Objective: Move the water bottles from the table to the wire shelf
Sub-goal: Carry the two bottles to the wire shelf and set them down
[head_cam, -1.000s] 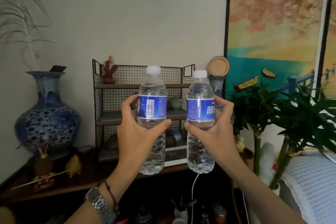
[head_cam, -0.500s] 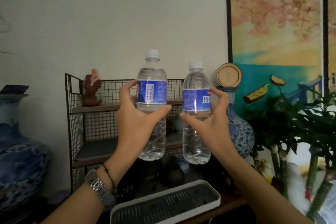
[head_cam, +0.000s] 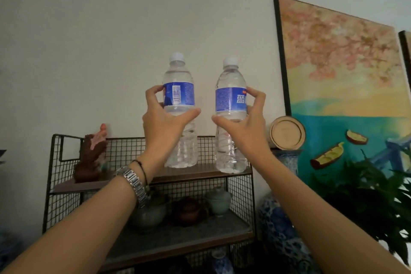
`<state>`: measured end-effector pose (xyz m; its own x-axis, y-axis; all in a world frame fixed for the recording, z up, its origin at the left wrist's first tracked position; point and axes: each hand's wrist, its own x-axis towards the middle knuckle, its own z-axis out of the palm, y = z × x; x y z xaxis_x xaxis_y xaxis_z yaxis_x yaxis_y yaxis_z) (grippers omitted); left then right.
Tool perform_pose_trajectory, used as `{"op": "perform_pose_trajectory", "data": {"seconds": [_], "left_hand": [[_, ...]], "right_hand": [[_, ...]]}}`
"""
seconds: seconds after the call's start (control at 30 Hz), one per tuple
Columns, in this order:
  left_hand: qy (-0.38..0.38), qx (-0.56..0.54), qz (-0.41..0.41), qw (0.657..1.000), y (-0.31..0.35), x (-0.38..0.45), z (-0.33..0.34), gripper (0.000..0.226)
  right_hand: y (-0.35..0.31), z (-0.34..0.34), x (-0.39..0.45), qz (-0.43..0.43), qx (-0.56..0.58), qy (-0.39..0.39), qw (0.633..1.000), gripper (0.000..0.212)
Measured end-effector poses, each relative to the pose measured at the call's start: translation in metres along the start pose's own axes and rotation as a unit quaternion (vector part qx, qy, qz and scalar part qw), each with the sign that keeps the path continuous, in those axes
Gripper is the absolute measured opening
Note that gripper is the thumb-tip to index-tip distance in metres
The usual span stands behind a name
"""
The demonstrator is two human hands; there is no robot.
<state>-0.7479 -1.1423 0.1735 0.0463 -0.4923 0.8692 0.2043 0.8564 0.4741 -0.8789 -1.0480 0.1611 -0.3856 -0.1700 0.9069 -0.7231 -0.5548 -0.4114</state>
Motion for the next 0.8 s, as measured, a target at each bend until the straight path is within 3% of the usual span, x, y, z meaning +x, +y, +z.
{"op": "perform_pose_trajectory", "data": {"seconds": [0.2,0.8], "left_hand": [[0.032,0.006,-0.011,0.999,-0.025,0.016,0.014,0.084],[-0.027,0.017,-0.04,0.999,-0.066,0.015,0.033,0.082]], "right_hand": [[0.028,0.019,0.026,-0.011,-0.014,-0.01,1.0,0.078],[0.088,0.049,0.032,0.038,-0.037,-0.002,0.999,0.081]]}}
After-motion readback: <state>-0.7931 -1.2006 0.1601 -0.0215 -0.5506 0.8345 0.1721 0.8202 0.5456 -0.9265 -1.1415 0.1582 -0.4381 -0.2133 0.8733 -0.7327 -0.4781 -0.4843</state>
